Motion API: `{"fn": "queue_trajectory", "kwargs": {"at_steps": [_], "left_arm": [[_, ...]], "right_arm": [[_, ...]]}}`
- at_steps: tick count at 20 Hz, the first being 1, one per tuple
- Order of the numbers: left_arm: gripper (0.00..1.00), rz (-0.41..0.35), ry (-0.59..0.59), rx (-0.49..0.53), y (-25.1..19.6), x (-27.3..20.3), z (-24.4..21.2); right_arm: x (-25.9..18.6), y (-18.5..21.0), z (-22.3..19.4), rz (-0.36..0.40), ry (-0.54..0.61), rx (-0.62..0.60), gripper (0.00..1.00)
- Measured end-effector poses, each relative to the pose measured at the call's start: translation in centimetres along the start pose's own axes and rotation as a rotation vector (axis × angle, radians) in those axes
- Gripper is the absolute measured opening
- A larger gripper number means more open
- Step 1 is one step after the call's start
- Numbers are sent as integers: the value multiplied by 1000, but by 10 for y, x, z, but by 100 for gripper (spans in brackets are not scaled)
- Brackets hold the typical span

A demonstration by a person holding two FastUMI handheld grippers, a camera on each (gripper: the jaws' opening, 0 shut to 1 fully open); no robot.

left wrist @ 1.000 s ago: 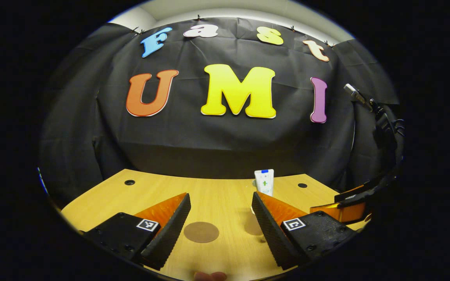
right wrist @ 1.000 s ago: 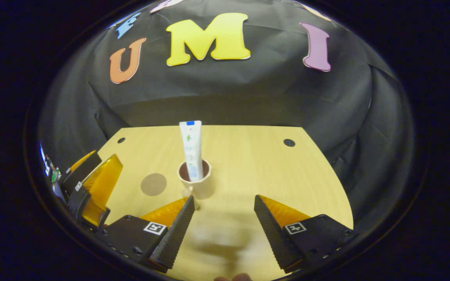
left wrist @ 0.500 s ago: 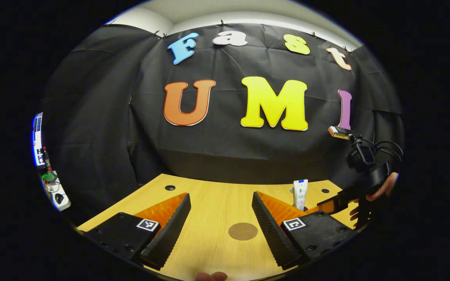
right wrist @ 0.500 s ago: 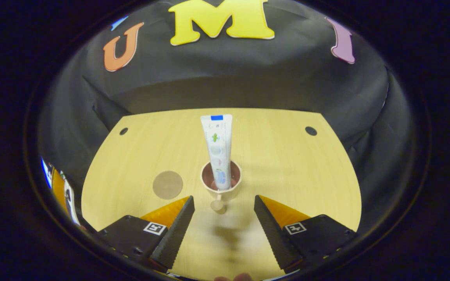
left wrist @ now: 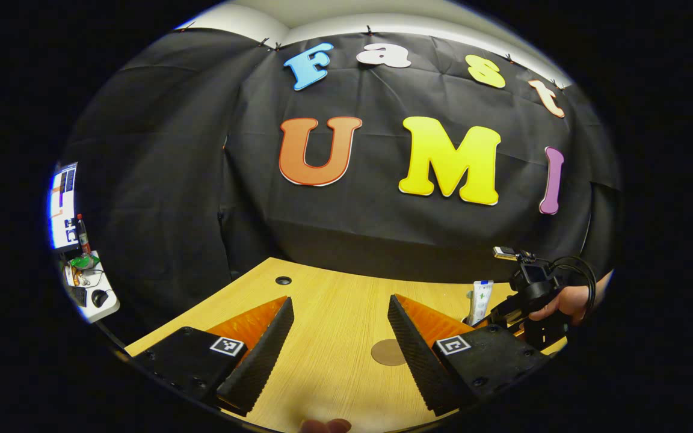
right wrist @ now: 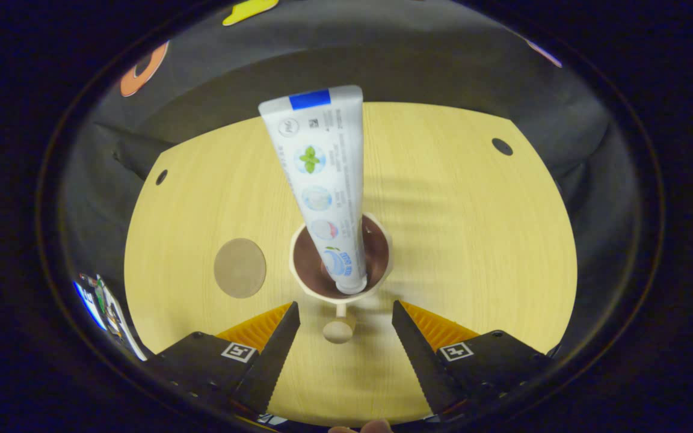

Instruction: Put the toothbrush and toothpaste on the desktop into the cup, then pick up the cup and place it on the coaster on the desktop.

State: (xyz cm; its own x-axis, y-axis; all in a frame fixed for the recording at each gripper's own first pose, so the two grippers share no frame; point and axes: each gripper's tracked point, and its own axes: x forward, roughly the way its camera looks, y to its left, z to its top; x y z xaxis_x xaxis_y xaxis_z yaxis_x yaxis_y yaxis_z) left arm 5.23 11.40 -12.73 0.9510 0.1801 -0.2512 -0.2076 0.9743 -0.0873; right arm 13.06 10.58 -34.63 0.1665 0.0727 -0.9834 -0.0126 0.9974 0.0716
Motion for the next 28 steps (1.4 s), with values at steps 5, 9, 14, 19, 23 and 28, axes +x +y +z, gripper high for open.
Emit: {"fn": "queue_trajectory", "kwargs": {"at_steps": [5,9,14,19,23,28], "left_arm": [[100,48,19,29,13,1,-2],[99,59,31,36,20,-1,-2],[99,64,38,40,15,-6,-1],[100,64,51,30,16,-14,-5],[99,86,55,14,28,-22,-9],[100,136,53,-1,53,-35,-12]], "right_arm": [[24,0,0,-6,58,21,87],[36,2,-4,-1,94,19,66],[39,-3,-8,-31,124,8,31],[36,0,-8,-17,121,-13,19],[32,13,-7,-21,100,-54,19],[20,56,-4,4,70,-149,18]]}}
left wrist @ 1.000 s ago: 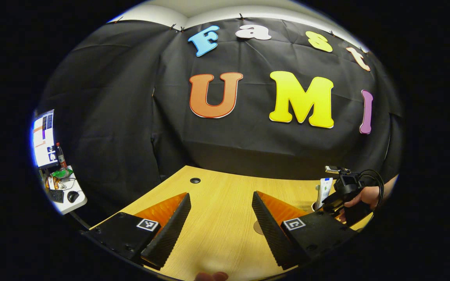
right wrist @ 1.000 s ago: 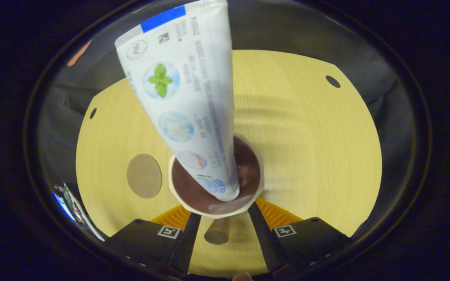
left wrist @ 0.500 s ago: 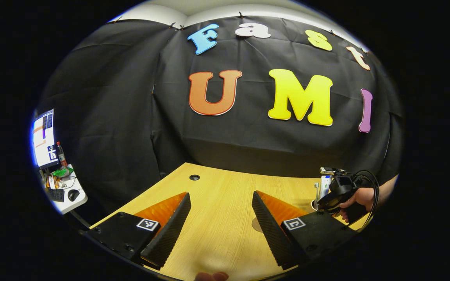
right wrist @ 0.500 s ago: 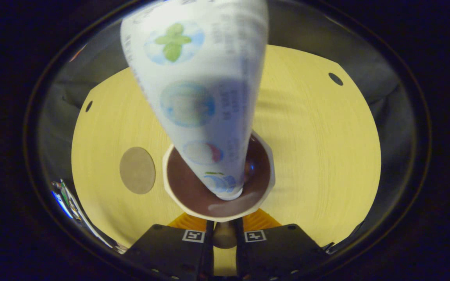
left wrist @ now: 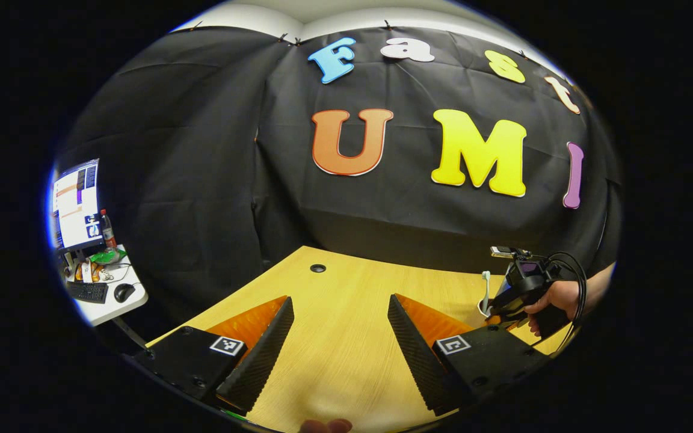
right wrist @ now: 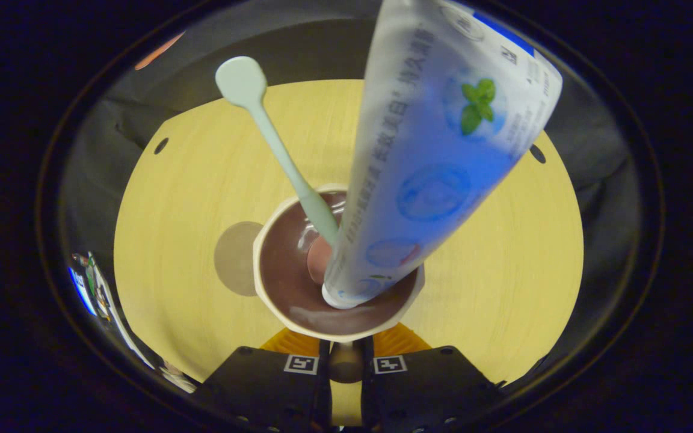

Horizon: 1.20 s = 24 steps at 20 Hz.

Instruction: Put the toothbrush and toothpaste on the desktop into the cup, then pick up the cup and place it on the coaster on the desktop.

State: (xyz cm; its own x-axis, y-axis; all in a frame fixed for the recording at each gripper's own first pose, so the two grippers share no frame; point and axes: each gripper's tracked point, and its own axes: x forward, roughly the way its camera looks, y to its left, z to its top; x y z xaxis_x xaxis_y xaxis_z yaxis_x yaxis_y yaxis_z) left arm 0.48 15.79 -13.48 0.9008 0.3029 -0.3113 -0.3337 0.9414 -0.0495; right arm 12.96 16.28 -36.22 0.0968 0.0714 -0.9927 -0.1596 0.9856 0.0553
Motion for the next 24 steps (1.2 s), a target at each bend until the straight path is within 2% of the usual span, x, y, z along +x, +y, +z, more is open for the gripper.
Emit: {"fn": "queue_trajectory", "kwargs": {"at_steps": [4,8,16,20,21,22,23,24], "left_arm": [[100,56,9,-14,27,-10,-8],[100,116,19,-39,51,-19,-13],[100,169,31,-46,69,-19,-9],[100,170,33,-50,72,-16,-11],[100,165,33,-51,71,-15,-10],[100,161,34,-52,70,-14,-9],[100,154,31,-49,70,-13,-9],[100,146,27,-45,68,-13,-8]], "right_arm": [[-7,47,9,34,-17,-78,18],[-1,77,12,43,-8,-133,18],[14,89,6,5,40,-131,19],[13,96,3,-1,43,-124,29],[12,96,2,1,42,-127,38],[11,95,3,3,37,-125,40],[10,94,4,0,30,-120,46],[8,93,6,-1,24,-112,47]]}}
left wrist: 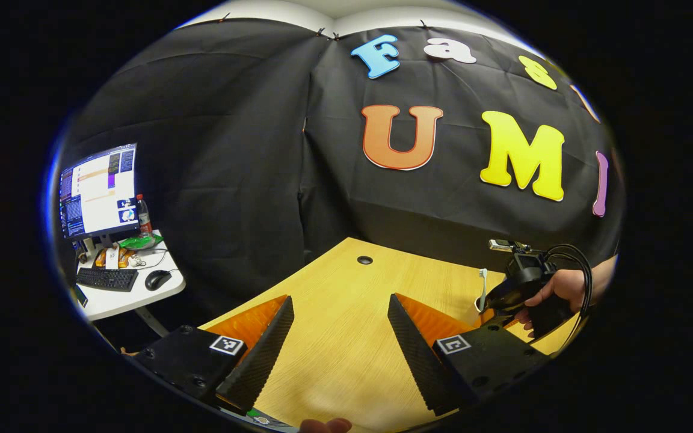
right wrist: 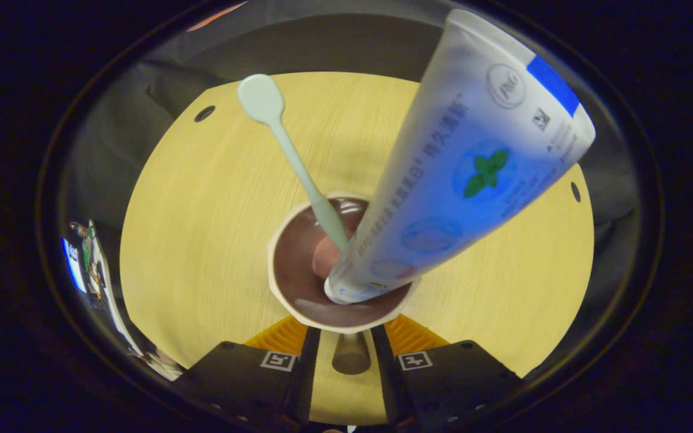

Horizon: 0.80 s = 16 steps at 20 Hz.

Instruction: Put the toothbrush and toothpaste on the desktop into the cup, then pick up the cup and place it on the coaster on the desktop.

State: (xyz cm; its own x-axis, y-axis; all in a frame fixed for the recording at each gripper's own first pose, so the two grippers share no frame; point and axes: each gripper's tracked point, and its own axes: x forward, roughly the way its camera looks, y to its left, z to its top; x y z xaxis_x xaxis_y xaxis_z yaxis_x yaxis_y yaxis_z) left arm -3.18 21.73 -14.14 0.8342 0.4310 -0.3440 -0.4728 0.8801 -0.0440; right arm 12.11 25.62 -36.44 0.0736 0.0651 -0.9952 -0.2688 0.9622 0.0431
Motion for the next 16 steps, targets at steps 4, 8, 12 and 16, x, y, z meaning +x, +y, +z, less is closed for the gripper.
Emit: {"fn": "queue_trajectory", "kwargs": {"at_steps": [4,8,12,16], "left_arm": [[100,-39,-5,14,-12,2,4],[100,-86,7,32,-25,3,2],[99,-128,-13,75,-38,1,9],[100,-190,-16,87,-63,-6,12]], "right_arm": [[-4,-4,-5,11,-2,40,53],[-11,-7,-13,21,-11,82,57],[-27,-14,-29,36,-36,124,57],[-54,-24,-51,47,-78,159,57]]}}
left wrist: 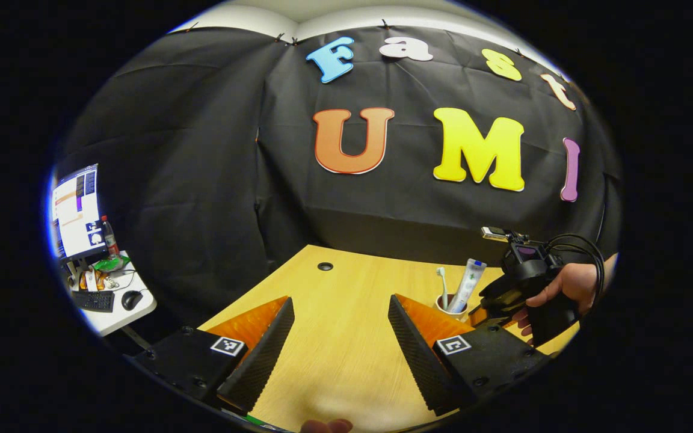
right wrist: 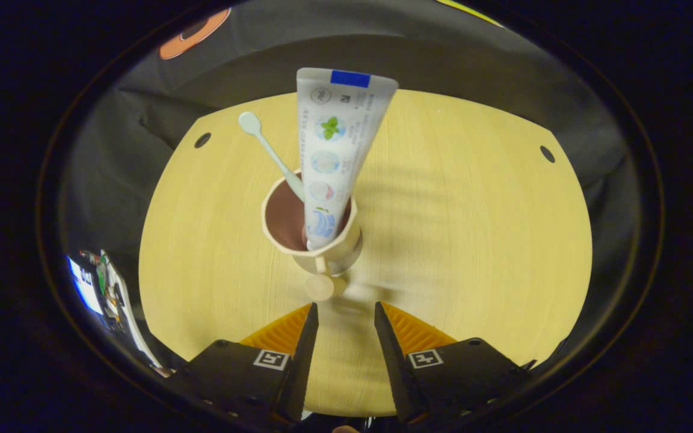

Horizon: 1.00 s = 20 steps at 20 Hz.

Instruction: Put the toothbrush and toothpaste on the desktop into the cup, then pick up the cup and place it on the coaster on the desktop.

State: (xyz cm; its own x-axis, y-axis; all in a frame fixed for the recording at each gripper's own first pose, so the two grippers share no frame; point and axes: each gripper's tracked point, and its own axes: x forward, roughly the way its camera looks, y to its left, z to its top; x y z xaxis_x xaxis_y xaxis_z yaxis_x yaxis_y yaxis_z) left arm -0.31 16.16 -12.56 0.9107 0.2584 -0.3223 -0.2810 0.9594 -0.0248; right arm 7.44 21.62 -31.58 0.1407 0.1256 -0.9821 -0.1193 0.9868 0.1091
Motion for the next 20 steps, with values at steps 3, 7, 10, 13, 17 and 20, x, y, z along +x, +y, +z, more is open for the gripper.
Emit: {"fn": "queue_trajectory", "kwargs": {"at_steps": [3,7,10,13,17,20], "left_arm": [[100,-38,3,10,-20,1,6],[100,-98,-36,16,-52,2,32],[100,-140,-57,-11,-78,0,55],[100,-186,-88,-32,-103,-6,80],[99,-233,-150,-19,-127,-22,115],[99,-257,-178,-16,-141,-35,136]], "right_arm": [[-31,-16,-10,-5,-67,17,57],[-94,-43,-1,-26,-267,2,55],[-157,-60,11,-44,-462,-6,57],[-221,-76,22,-63,-657,-20,59],[-289,-93,30,-90,-881,-32,61],[-328,-96,30,-92,-1009,-39,61]]}}
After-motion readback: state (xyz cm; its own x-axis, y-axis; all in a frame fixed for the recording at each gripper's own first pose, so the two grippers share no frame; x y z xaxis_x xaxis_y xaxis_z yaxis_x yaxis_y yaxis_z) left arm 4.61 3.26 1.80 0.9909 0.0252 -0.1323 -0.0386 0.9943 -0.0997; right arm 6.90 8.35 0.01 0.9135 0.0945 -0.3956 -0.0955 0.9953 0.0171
